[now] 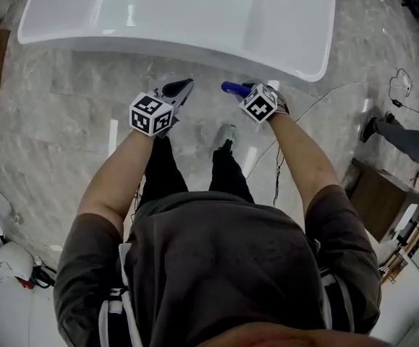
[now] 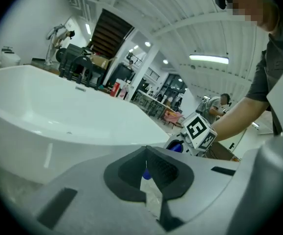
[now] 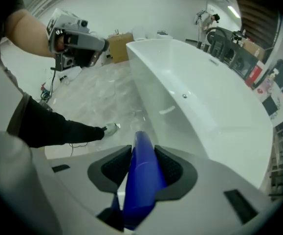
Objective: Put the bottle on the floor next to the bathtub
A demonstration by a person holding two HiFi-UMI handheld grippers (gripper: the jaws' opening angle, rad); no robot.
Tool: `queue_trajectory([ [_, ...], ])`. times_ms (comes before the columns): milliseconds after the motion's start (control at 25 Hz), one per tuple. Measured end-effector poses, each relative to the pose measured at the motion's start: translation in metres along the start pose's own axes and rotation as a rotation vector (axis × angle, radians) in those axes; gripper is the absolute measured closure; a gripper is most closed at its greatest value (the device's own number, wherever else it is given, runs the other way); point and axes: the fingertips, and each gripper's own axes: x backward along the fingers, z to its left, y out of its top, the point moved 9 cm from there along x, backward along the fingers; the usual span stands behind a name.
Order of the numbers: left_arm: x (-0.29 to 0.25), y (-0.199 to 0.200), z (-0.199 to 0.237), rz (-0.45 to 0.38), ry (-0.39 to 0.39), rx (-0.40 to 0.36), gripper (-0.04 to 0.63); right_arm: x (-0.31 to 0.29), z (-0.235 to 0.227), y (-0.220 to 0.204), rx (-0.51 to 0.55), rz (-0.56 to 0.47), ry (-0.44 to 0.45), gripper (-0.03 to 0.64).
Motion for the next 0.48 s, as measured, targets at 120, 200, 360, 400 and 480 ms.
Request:
queue_trajectory([
  [120, -0.035, -0.038, 0.023, 0.034, -0.008, 0.031, 0.589, -0.064, -0.005, -0.027, 0.005, 0.063, -0.019, 0.48],
  [200, -0.059, -0.069, 0.046, 0.044, -0.006, 0.067, 0.589, -0.112, -0.012, -0.045, 0.002, 0.097, -0.026, 0.48],
  [360, -0.094, -0.133, 0.095, 0.086, 0.012, 0.098, 0.589, -0.206, -0.019, -0.075, 0.013, 0.147, -0.034, 0.479],
  [400, -0.101, -0.149, 0.105, 0.094, 0.013, 0.102, 0.589, -0.23, -0.021, -0.083, 0.019, 0.159, -0.037, 0.479],
  [480, -0.113, -0.18, 0.126, 0.103, 0.015, 0.111, 0.589, -0.275, -0.026, -0.098, 0.029, 0.181, -0.045, 0.479],
])
